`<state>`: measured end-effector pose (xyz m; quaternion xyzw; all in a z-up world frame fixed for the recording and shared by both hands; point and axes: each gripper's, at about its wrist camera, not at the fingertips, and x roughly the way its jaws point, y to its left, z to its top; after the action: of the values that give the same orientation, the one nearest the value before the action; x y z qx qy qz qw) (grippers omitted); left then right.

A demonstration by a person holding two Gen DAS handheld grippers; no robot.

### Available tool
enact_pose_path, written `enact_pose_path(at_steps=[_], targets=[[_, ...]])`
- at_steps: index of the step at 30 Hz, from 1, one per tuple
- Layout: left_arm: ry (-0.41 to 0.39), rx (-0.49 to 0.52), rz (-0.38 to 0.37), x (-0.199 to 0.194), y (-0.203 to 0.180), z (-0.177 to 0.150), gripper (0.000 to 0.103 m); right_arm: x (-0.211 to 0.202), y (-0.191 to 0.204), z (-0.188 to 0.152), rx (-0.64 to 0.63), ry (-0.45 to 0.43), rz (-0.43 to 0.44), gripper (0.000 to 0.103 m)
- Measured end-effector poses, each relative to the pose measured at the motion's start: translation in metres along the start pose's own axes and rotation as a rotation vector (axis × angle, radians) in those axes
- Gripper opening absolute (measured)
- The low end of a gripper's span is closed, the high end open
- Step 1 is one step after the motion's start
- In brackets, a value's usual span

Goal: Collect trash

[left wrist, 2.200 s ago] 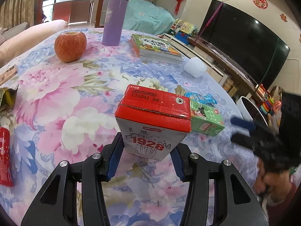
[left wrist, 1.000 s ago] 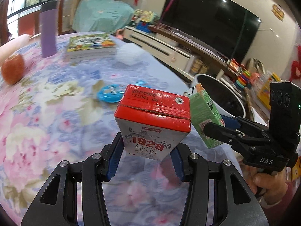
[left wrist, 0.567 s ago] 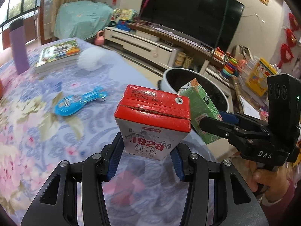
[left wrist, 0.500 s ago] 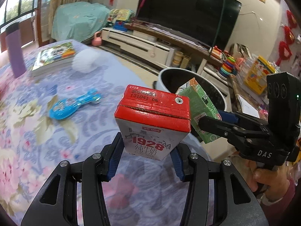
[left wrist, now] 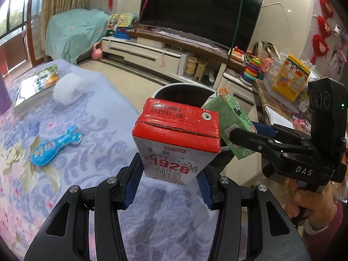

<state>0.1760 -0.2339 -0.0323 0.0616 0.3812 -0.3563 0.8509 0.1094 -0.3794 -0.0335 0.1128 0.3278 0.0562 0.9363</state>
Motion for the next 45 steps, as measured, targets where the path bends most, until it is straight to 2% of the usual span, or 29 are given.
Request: enact_pose_path(at_steps=[20,45], targets=[[-0.002,0.075,-0.016,0.031,-0.035,0.033,0.047,-0.003,-0.043,0.011,0.067,-0.019,-0.039,0.055],[0.033,0.085,-0.002,0.065,-0.041,0.055,0.047,0.010,-0.063,0.025,0.079,0.036,-0.080,0.055]])
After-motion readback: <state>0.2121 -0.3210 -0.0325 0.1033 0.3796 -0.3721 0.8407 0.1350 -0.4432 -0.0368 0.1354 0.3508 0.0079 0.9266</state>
